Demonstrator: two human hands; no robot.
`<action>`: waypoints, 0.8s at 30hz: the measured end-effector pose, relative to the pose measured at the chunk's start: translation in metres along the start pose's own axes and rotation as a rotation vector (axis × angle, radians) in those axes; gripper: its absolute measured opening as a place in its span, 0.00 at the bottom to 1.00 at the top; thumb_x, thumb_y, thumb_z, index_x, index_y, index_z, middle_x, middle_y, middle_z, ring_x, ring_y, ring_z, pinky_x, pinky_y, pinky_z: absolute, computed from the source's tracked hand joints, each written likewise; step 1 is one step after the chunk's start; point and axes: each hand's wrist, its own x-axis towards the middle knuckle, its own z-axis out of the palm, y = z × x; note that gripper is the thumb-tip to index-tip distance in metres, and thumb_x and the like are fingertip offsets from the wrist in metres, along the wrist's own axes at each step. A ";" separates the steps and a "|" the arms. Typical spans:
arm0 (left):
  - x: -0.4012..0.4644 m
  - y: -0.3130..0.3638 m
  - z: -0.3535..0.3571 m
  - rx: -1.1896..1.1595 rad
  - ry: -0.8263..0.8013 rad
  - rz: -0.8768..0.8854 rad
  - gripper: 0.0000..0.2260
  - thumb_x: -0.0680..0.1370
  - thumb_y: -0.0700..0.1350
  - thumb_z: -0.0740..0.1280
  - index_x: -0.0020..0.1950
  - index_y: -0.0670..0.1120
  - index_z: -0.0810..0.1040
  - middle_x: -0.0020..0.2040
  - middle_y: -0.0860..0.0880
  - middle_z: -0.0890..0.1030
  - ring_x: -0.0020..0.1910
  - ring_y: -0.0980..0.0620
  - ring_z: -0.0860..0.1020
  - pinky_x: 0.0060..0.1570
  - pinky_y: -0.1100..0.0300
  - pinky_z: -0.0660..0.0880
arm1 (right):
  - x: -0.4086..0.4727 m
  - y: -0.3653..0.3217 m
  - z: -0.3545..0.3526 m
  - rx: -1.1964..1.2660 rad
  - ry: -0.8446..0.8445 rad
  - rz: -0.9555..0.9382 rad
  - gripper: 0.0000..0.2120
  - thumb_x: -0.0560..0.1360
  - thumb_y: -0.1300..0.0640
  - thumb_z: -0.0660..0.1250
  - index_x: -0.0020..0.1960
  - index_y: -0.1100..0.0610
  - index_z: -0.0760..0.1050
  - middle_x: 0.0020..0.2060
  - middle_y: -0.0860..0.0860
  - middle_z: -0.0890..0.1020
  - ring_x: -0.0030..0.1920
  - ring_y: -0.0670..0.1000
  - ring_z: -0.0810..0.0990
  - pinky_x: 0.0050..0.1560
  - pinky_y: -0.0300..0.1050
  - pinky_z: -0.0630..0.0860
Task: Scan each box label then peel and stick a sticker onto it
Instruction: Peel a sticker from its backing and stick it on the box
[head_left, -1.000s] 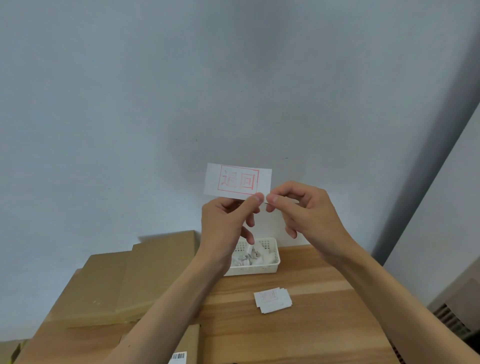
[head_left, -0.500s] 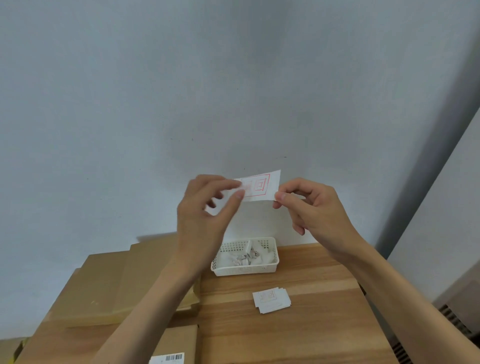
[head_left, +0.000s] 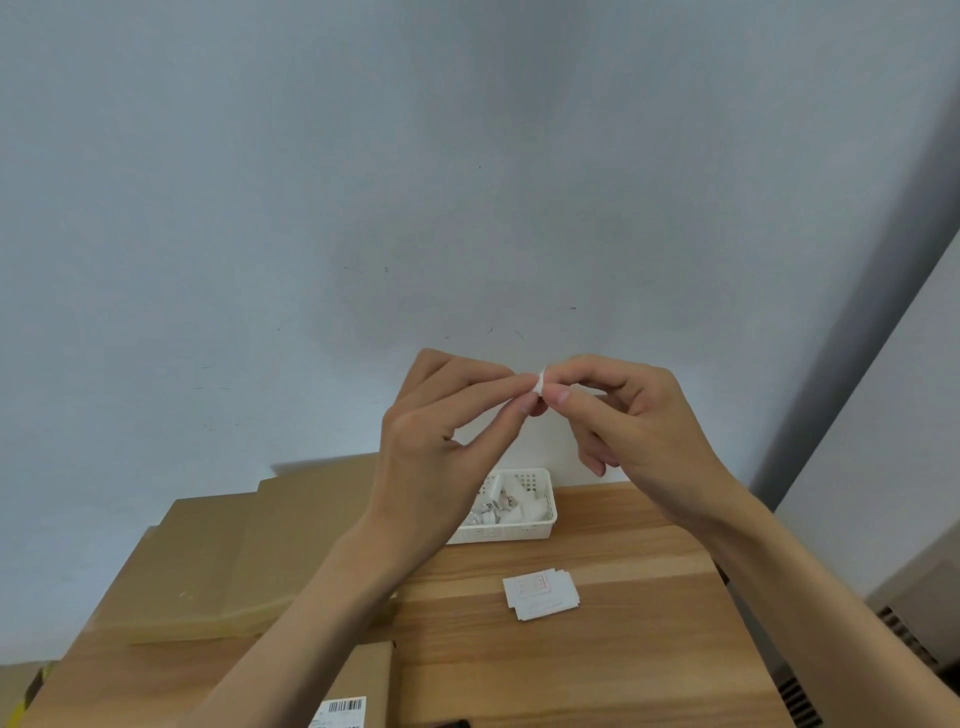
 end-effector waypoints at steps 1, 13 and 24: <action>0.000 0.000 -0.001 -0.002 -0.001 -0.003 0.07 0.78 0.44 0.72 0.54 0.46 0.87 0.49 0.54 0.85 0.49 0.52 0.78 0.48 0.63 0.74 | 0.000 0.000 0.000 0.003 -0.004 0.000 0.06 0.79 0.62 0.66 0.48 0.58 0.83 0.40 0.53 0.85 0.23 0.48 0.66 0.26 0.44 0.69; -0.001 -0.003 -0.002 -0.015 -0.023 -0.021 0.08 0.79 0.46 0.70 0.54 0.46 0.87 0.49 0.55 0.85 0.50 0.53 0.78 0.49 0.65 0.74 | -0.001 -0.001 0.002 0.008 0.002 -0.026 0.10 0.73 0.54 0.69 0.48 0.60 0.81 0.40 0.54 0.85 0.23 0.48 0.68 0.25 0.44 0.70; -0.002 -0.003 -0.002 -0.057 -0.055 -0.056 0.08 0.79 0.45 0.70 0.54 0.47 0.87 0.49 0.56 0.85 0.51 0.55 0.77 0.50 0.65 0.73 | -0.002 0.000 0.002 0.002 0.023 -0.022 0.07 0.74 0.55 0.69 0.46 0.58 0.83 0.40 0.55 0.85 0.24 0.50 0.67 0.25 0.45 0.68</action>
